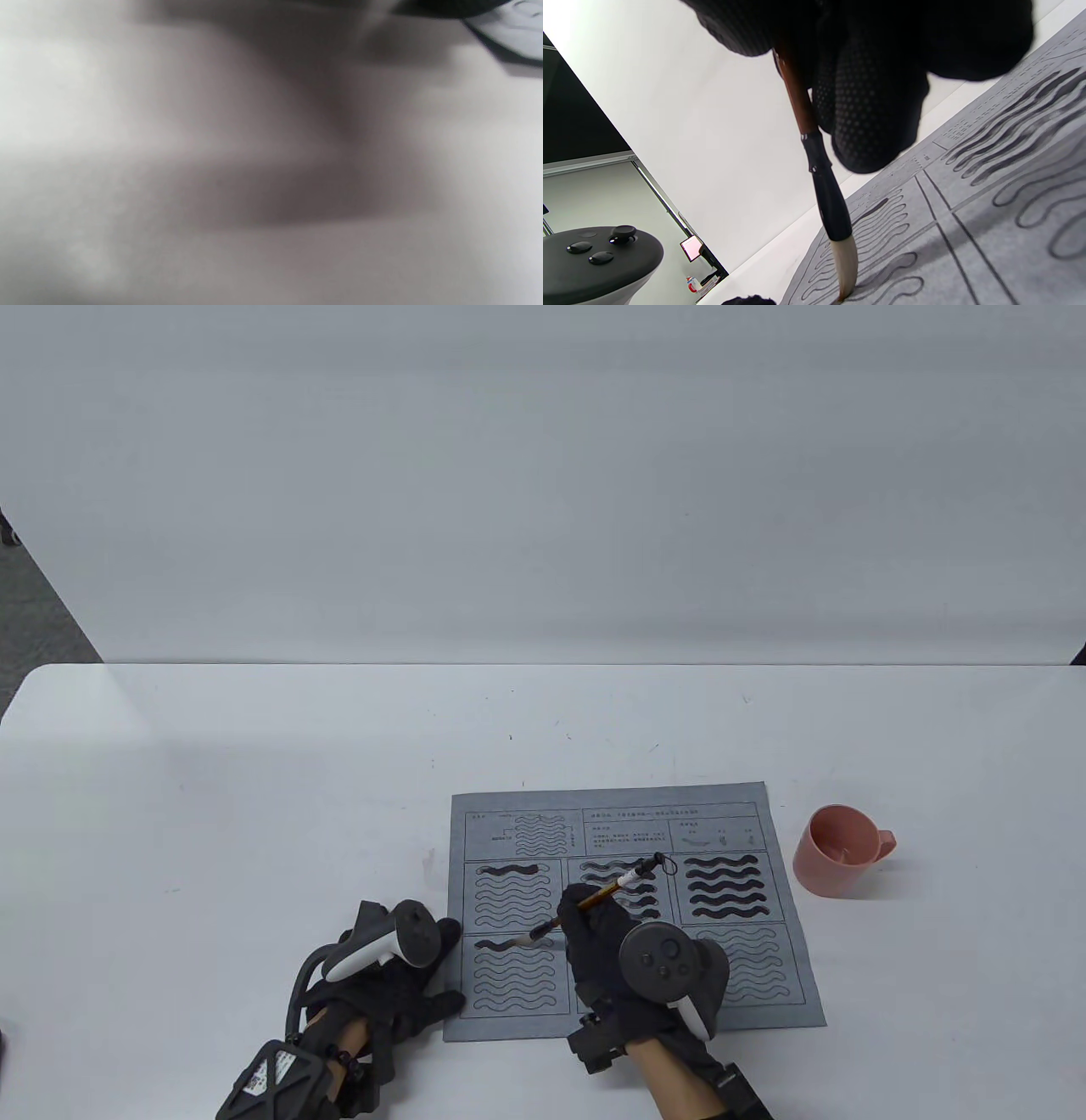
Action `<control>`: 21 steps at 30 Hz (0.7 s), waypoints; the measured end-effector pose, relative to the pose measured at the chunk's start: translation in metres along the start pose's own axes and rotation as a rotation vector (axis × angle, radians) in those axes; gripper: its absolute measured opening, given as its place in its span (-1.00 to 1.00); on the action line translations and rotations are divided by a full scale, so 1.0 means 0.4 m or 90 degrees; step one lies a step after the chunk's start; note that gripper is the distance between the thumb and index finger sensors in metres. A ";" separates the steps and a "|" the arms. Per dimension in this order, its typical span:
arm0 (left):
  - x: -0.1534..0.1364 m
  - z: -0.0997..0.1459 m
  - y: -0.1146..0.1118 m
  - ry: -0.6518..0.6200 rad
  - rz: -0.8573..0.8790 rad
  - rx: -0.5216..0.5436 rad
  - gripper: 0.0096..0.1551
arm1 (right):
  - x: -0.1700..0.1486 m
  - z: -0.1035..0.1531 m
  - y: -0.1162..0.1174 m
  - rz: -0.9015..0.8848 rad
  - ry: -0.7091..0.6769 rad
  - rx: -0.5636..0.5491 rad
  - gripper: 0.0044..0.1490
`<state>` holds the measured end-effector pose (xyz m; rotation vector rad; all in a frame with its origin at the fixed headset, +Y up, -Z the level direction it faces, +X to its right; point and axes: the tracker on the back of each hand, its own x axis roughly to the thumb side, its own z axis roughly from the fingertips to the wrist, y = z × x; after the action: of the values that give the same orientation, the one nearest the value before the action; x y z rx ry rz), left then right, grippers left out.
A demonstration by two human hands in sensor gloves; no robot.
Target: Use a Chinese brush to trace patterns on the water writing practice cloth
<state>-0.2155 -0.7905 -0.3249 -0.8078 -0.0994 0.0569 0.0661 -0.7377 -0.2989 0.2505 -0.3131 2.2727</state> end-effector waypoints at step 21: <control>0.000 0.000 -0.001 0.000 -0.001 0.001 0.05 | -0.007 0.000 -0.006 0.003 0.000 -0.015 -0.49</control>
<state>-0.2154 -0.7907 -0.3248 -0.8063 -0.0991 0.0559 0.0696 -0.7382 -0.2992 0.2377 -0.3408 2.2725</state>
